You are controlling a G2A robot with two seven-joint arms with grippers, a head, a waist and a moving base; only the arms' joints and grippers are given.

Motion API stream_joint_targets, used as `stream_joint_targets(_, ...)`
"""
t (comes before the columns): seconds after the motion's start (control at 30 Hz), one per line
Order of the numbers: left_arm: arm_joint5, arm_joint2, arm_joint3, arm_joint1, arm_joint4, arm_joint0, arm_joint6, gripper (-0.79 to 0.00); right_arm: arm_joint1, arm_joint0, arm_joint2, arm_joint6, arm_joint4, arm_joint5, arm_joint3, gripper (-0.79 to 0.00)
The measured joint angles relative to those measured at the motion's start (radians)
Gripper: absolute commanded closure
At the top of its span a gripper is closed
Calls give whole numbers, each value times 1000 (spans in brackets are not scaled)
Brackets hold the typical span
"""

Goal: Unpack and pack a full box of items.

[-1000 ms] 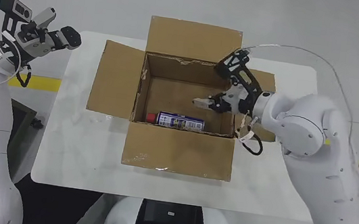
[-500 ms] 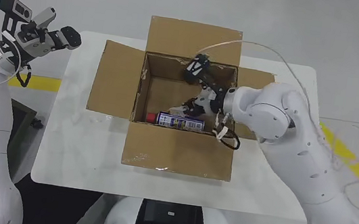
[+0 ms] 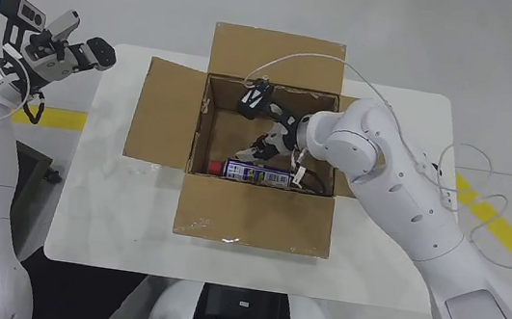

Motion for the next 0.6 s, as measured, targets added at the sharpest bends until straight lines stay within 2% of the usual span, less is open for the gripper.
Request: stream_joint_targets(0.6, 0, 0, 0, 0, 0, 0, 0, -785, 1, -5, 2, -8, -6, 0, 1, -785)
